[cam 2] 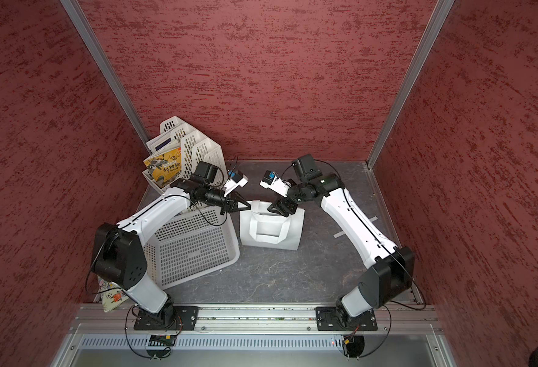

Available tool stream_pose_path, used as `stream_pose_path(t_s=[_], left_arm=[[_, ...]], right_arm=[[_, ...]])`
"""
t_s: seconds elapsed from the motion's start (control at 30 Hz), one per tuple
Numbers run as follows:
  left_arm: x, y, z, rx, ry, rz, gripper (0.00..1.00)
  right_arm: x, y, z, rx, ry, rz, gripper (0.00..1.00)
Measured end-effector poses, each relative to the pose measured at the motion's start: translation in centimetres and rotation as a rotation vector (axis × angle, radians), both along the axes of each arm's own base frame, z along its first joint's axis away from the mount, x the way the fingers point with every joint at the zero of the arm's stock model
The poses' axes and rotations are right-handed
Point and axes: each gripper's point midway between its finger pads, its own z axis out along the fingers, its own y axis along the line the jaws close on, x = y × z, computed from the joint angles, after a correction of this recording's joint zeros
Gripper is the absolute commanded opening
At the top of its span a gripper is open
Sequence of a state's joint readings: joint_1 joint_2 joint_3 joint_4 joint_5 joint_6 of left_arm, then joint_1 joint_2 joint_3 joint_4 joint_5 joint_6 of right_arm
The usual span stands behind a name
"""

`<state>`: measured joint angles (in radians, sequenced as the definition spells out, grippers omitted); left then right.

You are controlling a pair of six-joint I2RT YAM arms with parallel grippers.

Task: Place the ice pack in the delivery bag
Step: Seal the delivery bag at the center of the board.

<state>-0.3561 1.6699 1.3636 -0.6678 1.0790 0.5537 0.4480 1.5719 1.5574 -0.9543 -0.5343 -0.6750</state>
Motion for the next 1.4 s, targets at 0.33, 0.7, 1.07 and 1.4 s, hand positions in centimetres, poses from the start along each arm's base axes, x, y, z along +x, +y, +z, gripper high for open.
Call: stream_pose_path(t_s=[0.33, 0.7, 1.07, 1.4], left_arm=[[0.4, -0.2, 0.1, 0.021, -0.035, 0.020, 0.00], [0.6, -0.4, 0.0, 0.028, -0.048, 0.027, 0.00], [0.7, -0.5, -0.1, 0.033, -0.053, 0.031, 0.00], [0.5, -0.3, 0.3, 0.016, -0.071, 0.028, 0.00]], right_arm=[[0.0, 0.6, -3.8, -0.093, 0.104, 0.034, 0.00], [-0.1, 2.0, -2.7, -0.028, 0.109, 0.024, 0.44], [0.3, 3.2, -2.5, -0.010, 0.110, 0.017, 0.46], [0.2, -1.1, -2.4, -0.055, 0.051, -0.040, 0.00]])
